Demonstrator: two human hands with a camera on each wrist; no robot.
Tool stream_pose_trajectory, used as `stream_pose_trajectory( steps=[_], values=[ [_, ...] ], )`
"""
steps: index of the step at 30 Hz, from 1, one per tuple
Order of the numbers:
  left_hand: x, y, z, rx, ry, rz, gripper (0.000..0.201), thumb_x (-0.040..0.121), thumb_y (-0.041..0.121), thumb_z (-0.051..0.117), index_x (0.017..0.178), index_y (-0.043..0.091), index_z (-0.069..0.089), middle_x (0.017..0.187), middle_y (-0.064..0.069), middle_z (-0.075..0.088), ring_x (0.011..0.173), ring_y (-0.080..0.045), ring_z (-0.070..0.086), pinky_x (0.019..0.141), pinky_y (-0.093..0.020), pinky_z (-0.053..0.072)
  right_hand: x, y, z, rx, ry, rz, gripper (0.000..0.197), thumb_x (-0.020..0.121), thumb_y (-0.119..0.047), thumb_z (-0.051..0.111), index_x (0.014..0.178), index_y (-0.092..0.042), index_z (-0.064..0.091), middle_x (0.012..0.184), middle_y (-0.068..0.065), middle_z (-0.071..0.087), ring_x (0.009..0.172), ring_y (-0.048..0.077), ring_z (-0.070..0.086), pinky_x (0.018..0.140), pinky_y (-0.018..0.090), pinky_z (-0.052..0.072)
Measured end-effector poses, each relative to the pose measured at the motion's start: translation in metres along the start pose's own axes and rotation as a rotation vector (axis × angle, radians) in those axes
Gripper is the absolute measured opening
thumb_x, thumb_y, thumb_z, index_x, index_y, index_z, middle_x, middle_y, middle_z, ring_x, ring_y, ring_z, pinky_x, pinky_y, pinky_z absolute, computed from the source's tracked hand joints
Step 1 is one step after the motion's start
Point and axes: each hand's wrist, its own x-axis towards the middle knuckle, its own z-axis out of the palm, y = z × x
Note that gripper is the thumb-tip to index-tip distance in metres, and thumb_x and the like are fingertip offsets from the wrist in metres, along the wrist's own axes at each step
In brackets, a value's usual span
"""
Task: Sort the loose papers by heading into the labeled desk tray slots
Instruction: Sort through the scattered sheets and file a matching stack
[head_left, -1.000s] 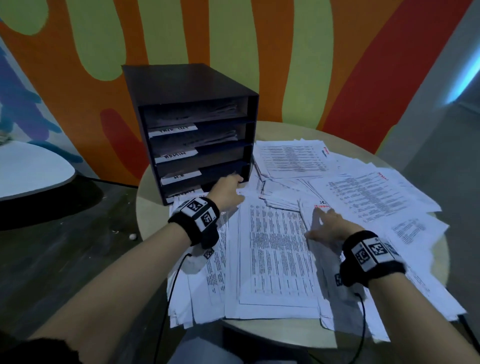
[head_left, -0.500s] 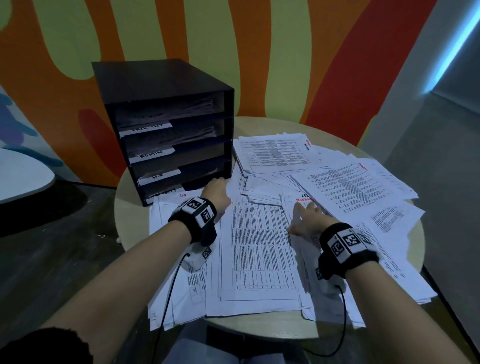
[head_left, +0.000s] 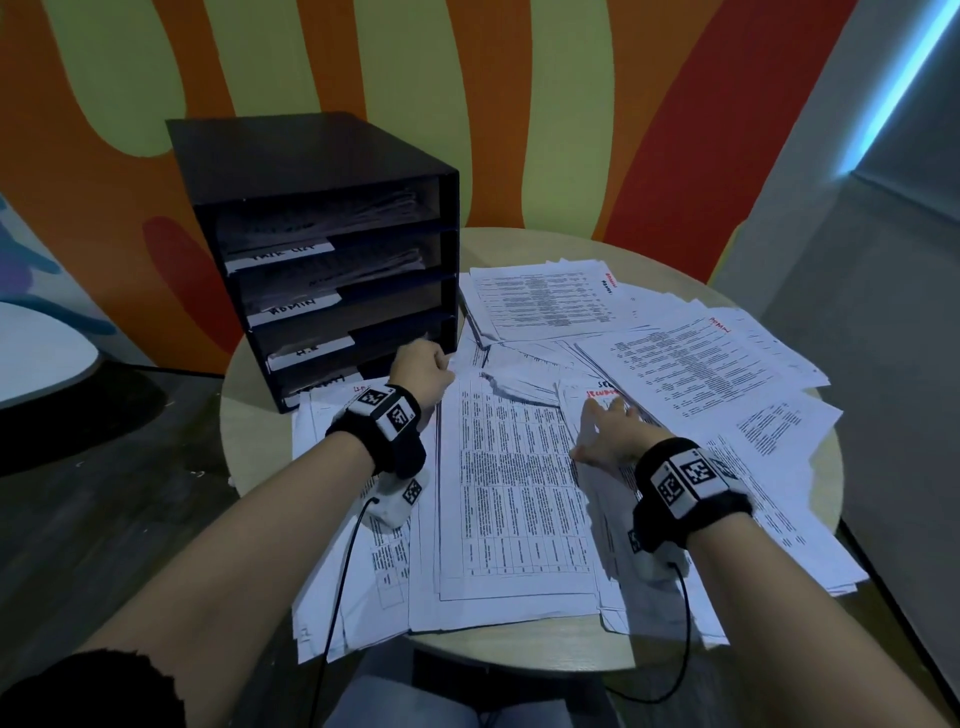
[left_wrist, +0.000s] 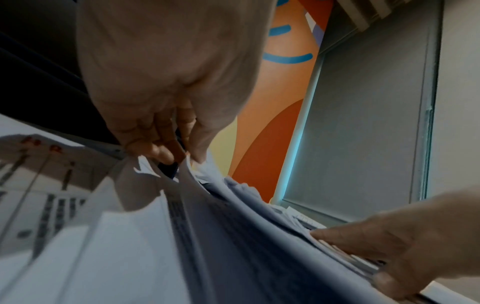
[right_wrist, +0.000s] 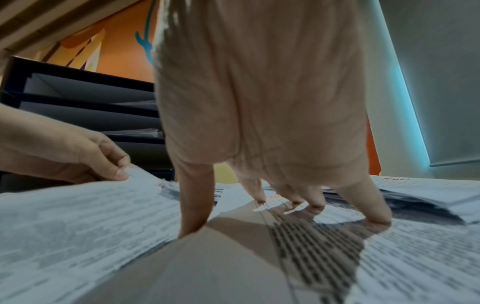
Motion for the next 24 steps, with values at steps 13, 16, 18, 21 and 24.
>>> stream_pose_trajectory(
  steps=[13,16,18,21,24],
  values=[
    [-0.012,-0.012,-0.029,-0.393,-0.207,-0.207,0.012,0.087,-0.002,0.061,0.085,0.008,0.056,0.073,-0.012,0.052,0.059,-0.020,0.049,0.051,-0.025,0.038,0.004,0.000,0.000,0.080,0.011,-0.003,0.092,0.089,-0.067,0.045,0.154,-0.011,0.012,0.160,0.024,-0.004,0.147,0.040,-0.005,0.115,0.058,0.013],
    [-0.021,-0.002,-0.046,-0.342,-0.063,-0.108,0.015,0.086,-0.006,0.054,0.077,0.005,0.058,0.069,-0.010,0.053,0.058,-0.021,0.050,0.053,-0.027,0.035,0.001,0.001,-0.005,0.230,0.043,-0.025,0.087,0.086,-0.069,0.048,0.143,-0.005,0.036,0.157,0.025,0.017,0.145,0.037,0.017,0.115,0.052,0.023],
    [-0.030,0.010,-0.071,-0.437,0.024,-0.037,0.016,0.091,-0.004,0.053,0.097,0.002,0.066,0.087,-0.010,0.066,0.073,-0.024,0.064,0.061,-0.029,0.047,-0.005,0.002,-0.009,0.490,0.058,-0.062,0.095,0.080,-0.067,0.058,0.146,-0.004,0.032,0.154,0.019,0.028,0.138,0.033,0.035,0.109,0.046,0.035],
    [-0.039,0.026,-0.110,-0.639,0.094,0.040,0.020,0.095,-0.002,0.050,0.104,0.010,0.064,0.092,-0.004,0.069,0.073,-0.012,0.071,0.060,-0.024,0.056,-0.010,-0.004,-0.018,0.976,0.086,-0.147,0.116,0.065,-0.067,0.071,0.154,-0.015,0.018,0.157,0.010,0.026,0.140,0.028,0.034,0.110,0.048,0.032],
    [-0.040,0.037,-0.131,-0.786,0.153,0.140,0.024,0.094,-0.004,0.053,0.096,0.016,0.066,0.093,-0.002,0.072,0.080,-0.014,0.072,0.072,-0.034,0.059,-0.017,-0.018,-0.030,1.216,0.056,-0.302,0.109,0.062,-0.065,0.071,0.151,-0.020,0.027,0.146,0.000,0.046,0.128,0.016,0.050,0.105,0.043,0.038]
  ],
)
